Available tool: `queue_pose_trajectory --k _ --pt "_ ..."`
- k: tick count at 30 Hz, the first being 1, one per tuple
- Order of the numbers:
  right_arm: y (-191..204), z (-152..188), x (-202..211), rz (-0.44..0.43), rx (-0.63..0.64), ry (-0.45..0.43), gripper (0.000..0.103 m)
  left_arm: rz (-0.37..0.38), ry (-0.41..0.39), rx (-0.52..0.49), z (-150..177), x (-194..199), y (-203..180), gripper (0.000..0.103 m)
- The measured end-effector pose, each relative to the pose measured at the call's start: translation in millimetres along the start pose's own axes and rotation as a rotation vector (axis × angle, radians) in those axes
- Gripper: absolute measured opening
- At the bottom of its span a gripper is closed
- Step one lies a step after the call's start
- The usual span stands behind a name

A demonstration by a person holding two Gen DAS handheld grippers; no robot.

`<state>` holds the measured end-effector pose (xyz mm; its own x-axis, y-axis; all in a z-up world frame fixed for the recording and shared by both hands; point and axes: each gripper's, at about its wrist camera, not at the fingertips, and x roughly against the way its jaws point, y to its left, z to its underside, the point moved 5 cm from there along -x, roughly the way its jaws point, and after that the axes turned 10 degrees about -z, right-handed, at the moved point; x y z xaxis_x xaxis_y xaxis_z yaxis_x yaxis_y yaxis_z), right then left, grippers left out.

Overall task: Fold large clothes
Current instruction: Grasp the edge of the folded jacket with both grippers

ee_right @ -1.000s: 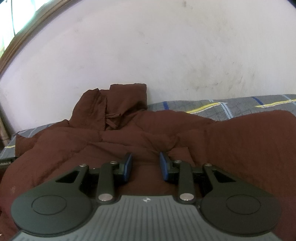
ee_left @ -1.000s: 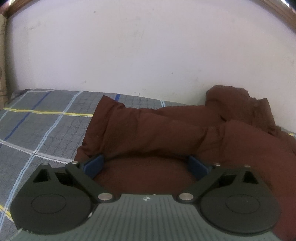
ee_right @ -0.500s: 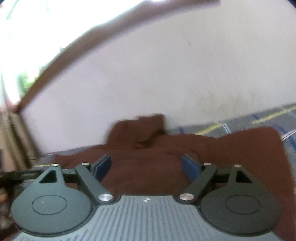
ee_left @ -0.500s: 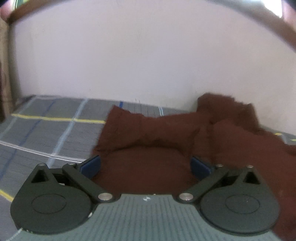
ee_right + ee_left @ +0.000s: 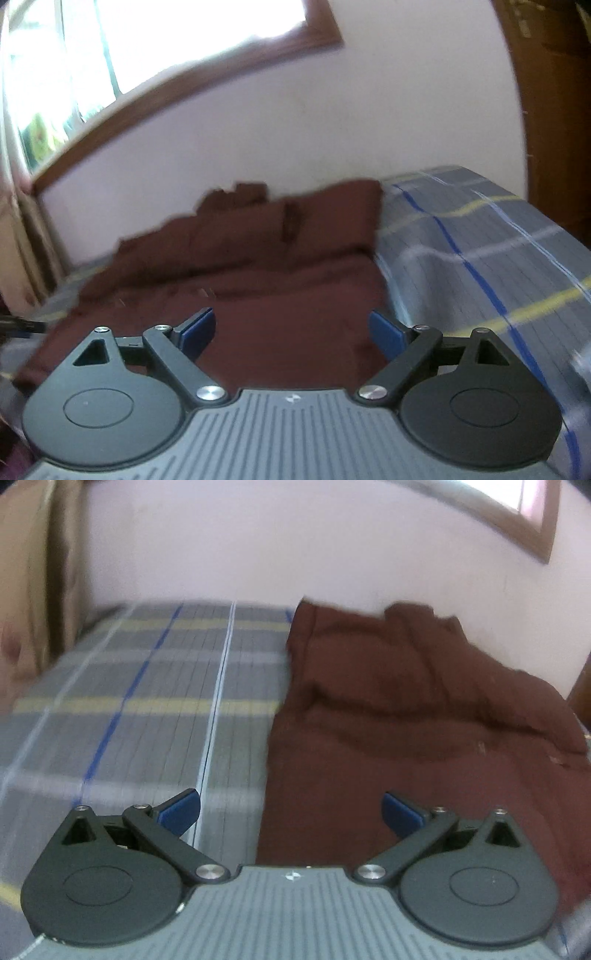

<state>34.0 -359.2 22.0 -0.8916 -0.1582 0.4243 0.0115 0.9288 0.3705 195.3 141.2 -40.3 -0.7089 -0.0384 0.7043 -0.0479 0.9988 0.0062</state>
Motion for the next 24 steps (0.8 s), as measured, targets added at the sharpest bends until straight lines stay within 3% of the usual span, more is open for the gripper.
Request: queue_pose_trajectory --k 5,6,9,11,14,20,22,23,24 --pt "-5 26 1 -0.002 -0.082 0.047 0.09 0.031 0.113 0.104 34 3 20 0.1" --pt "-2 30 0 -0.008 -0.078 0.057 0.086 0.039 0.091 0.124 39 9 24 0.099" --pt "8 39 3 -0.013 -0.036 0.066 0.056 0.079 0.095 0.139 46 17 25 0.098" --pt "2 38 4 -0.025 -0.09 0.062 0.032 0.118 0.1 0.143 49 19 22 0.097" --pt "-9 38 7 -0.038 -0.146 0.06 0.03 0.185 0.092 0.102 51 21 13 0.081" --pt "-31 46 6 -0.08 -0.268 0.061 0.031 0.247 0.052 0.088 48 12 5 0.086" --pt "-26 44 1 -0.065 -0.228 0.079 0.031 0.233 0.034 0.069 45 8 -2 0.062" --pt "-21 43 -1 -0.056 -0.195 0.088 0.024 0.216 0.032 0.059 43 8 -6 0.038" --pt "-18 42 -2 -0.049 -0.173 0.093 0.019 0.22 0.037 0.071 42 8 -7 0.032"
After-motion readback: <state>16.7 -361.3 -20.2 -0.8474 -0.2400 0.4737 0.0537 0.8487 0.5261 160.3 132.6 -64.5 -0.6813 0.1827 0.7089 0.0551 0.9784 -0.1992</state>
